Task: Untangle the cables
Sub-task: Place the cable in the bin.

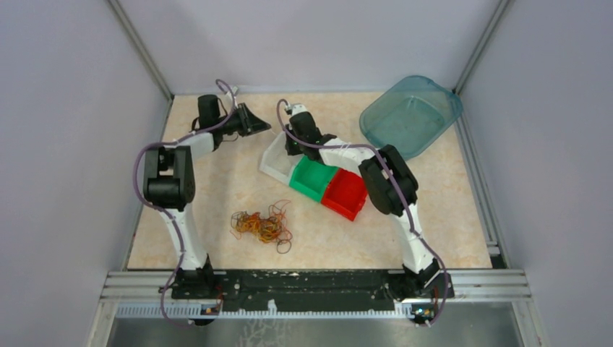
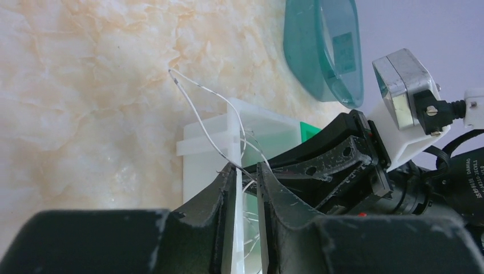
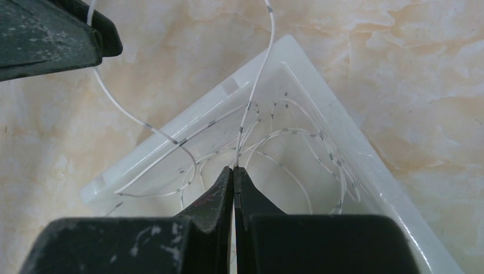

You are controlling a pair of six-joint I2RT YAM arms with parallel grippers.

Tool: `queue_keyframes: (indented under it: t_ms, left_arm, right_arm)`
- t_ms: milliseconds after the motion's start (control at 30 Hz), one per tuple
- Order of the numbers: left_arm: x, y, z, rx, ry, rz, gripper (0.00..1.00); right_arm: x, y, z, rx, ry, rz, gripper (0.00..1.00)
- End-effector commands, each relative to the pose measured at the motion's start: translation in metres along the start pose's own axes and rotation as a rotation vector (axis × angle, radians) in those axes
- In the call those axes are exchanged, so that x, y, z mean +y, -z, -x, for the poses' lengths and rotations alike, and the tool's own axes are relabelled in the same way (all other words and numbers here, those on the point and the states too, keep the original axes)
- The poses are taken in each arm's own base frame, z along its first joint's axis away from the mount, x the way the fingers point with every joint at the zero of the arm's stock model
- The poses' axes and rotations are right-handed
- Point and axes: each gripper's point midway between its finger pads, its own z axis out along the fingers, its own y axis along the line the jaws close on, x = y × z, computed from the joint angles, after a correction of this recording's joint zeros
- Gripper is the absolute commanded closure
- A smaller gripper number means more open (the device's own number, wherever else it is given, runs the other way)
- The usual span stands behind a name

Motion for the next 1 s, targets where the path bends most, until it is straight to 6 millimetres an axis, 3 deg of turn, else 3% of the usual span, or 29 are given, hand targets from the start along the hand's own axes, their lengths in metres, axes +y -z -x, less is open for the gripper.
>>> queue_keyframes:
  t_ms: [0,100,200,333,533,633,767,967]
  left_arm:
    - [0.004,-0.011,-0.002,0.027,-0.053,0.024,0.75]
    - [0.012,-0.016,-0.002,0.029,-0.068,0.084,0.74]
    - [0.018,-0.017,0.0,0.029,-0.046,0.12,0.57]
    - [0.018,-0.016,0.004,0.009,-0.056,0.14,0.56]
    - [0.038,-0.019,-0.001,0.031,-0.042,0.23,0.58]
    - [0.036,-0.02,0.0,0.02,-0.058,0.225,0.74]
    - [0.017,-0.023,0.004,0.001,-0.116,0.168,1.0]
    - [-0.016,-0.024,0.003,0.02,-0.309,0.111,1.0]
  right_arm:
    - [0.014,0.025,0.038,-0.078,-0.038,0.066,1.0]
    - [0.019,0.032,0.045,-0.1,-0.051,0.095,1.0]
    - [0.022,0.036,0.05,-0.109,-0.058,0.109,1.0]
    - [0.023,0.038,0.053,-0.112,-0.06,0.112,1.0]
    - [0.023,0.038,0.051,-0.106,-0.063,0.115,1.0]
    - [0.022,0.042,0.054,-0.111,-0.068,0.113,1.0]
    - [0.021,0.052,0.062,-0.124,-0.098,0.127,0.87]
    - [0.017,0.083,0.087,-0.17,-0.189,0.195,0.61]
